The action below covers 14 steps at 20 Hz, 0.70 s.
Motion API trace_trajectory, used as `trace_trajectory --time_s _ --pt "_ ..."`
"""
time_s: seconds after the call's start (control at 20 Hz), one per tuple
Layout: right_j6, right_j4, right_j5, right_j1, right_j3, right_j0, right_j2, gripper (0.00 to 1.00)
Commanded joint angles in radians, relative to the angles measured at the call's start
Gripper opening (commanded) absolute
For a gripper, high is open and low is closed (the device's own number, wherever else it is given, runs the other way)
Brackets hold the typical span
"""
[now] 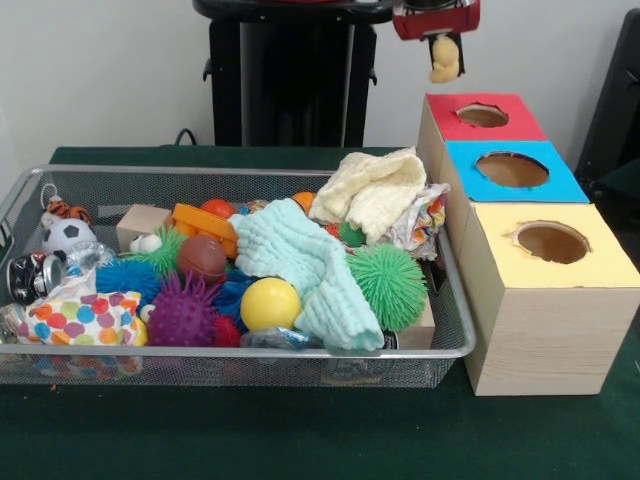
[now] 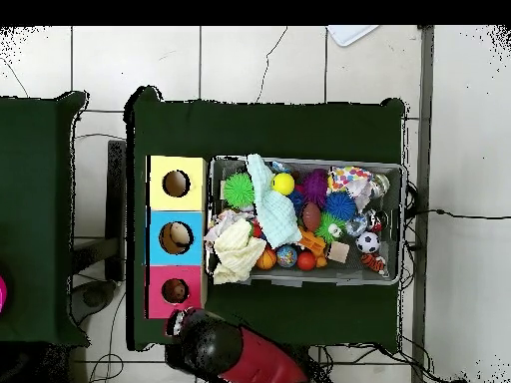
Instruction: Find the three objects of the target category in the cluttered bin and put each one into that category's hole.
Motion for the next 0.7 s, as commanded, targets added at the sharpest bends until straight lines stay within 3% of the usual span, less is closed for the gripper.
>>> trace_trajectory --time_s 0.05,0.25,0.4,0.6,0.7 --pt "0.314 0.121 0.111 -0.063 0.001 -0.024 0.007 0.0" --pt "0.255 0.286 0.007 -0.067 0.065 -0.069 0.16 0.0" --pt "0.252 0.304 -0.048 -0.041 0.07 -0.094 0.217 0.0" --pt "0.301 0.226 -0.174 0.02 0.074 -0.162 0.308 0.0" --pt "0.316 0.181 -0.208 0.043 0.066 -0.186 0.318 0.0"
